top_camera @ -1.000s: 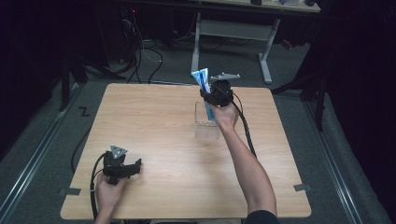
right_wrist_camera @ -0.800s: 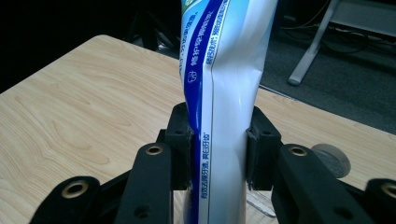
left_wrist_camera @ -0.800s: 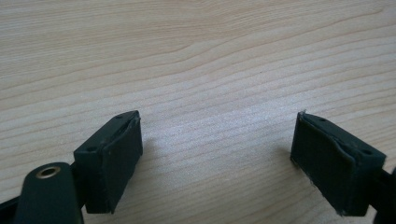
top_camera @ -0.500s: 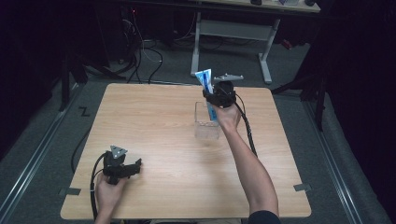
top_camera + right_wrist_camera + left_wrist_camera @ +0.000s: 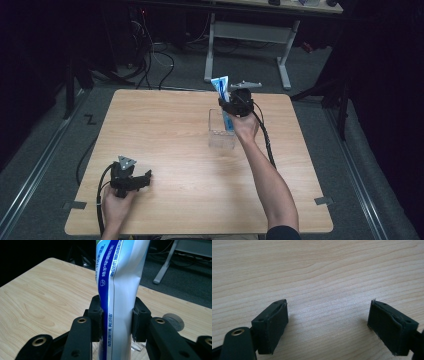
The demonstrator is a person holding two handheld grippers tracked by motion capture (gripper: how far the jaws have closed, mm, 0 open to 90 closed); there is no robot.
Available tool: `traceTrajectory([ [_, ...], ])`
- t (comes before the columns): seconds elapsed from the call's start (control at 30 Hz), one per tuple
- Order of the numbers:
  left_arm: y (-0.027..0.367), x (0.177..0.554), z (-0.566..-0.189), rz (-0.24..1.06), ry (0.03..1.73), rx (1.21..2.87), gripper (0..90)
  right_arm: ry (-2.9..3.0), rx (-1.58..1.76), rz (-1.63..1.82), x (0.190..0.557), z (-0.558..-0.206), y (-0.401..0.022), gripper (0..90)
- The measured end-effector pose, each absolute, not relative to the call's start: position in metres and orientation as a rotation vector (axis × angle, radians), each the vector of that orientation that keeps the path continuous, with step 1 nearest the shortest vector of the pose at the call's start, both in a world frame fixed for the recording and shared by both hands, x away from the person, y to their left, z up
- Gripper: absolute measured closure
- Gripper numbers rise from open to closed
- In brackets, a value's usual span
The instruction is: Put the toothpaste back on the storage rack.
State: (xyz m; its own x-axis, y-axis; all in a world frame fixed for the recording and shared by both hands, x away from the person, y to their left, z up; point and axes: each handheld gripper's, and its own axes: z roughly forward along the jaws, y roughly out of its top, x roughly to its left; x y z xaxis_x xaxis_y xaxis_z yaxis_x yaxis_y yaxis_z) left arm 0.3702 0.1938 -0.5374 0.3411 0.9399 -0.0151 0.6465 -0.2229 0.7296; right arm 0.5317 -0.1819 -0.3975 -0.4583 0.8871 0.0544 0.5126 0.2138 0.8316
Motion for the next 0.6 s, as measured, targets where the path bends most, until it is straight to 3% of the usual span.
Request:
traceTrajectory([
  [0.6,0.194,0.37,-0.537,0.583,1.384,1.961,17.0,2.079,1.307,1.142,0.525,-0.405,-0.195,66.7],
])
